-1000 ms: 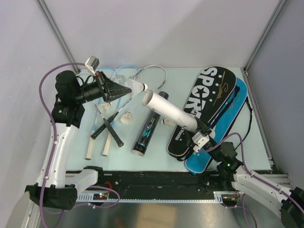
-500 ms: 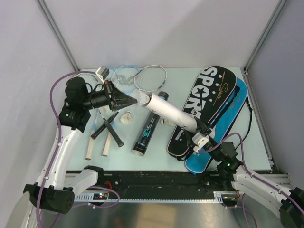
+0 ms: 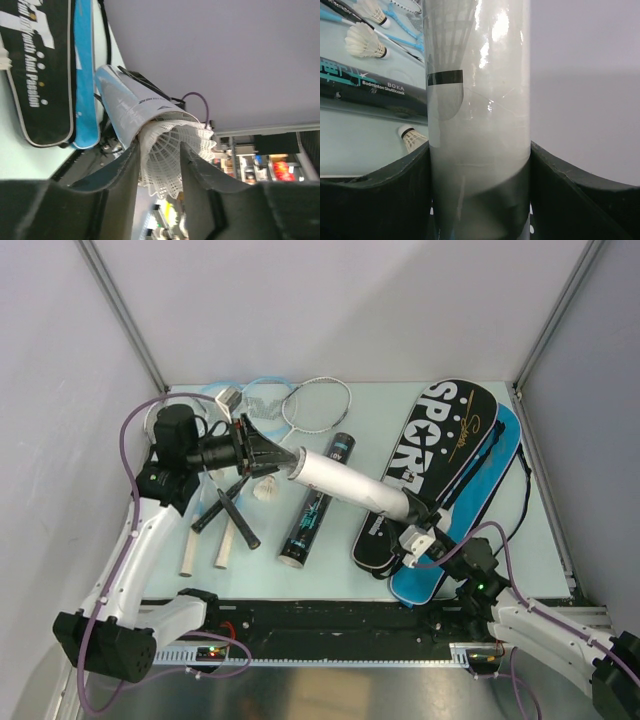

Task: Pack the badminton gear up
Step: Place the shuttlecock at the shuttle tube.

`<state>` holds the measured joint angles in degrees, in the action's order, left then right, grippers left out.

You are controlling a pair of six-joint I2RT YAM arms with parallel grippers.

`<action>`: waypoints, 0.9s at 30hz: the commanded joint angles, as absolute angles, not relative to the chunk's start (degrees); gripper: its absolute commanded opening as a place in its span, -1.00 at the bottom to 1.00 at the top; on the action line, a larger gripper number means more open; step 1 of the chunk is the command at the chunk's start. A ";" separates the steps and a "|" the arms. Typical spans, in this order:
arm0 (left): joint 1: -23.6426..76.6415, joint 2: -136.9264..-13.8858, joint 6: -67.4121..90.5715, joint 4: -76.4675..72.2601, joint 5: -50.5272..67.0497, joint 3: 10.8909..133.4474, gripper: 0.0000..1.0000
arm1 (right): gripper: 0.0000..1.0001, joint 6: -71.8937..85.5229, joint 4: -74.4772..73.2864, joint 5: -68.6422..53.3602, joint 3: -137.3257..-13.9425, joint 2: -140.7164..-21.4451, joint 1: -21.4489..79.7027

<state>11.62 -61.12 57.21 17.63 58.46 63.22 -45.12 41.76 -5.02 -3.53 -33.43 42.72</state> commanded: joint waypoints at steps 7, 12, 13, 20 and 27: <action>12.06 -60.44 40.93 31.51 48.76 71.05 0.32 | -0.40 -45.02 49.69 -4.54 -6.05 -33.38 43.68; 12.06 -59.58 36.73 35.93 43.30 74.55 0.39 | -0.41 -44.44 49.33 -4.44 -6.03 -33.42 43.67; 12.05 -59.45 36.30 36.34 43.05 75.02 0.39 | -0.40 -44.28 49.28 -4.51 -6.01 -33.41 43.63; 12.05 -57.89 29.60 41.59 36.69 80.05 0.19 | -0.41 -43.40 48.60 -4.95 -6.20 -33.48 43.75; 14.30 -55.84 25.85 43.31 37.16 82.77 -0.28 | -0.41 -42.75 48.11 -4.75 -6.27 -33.87 43.93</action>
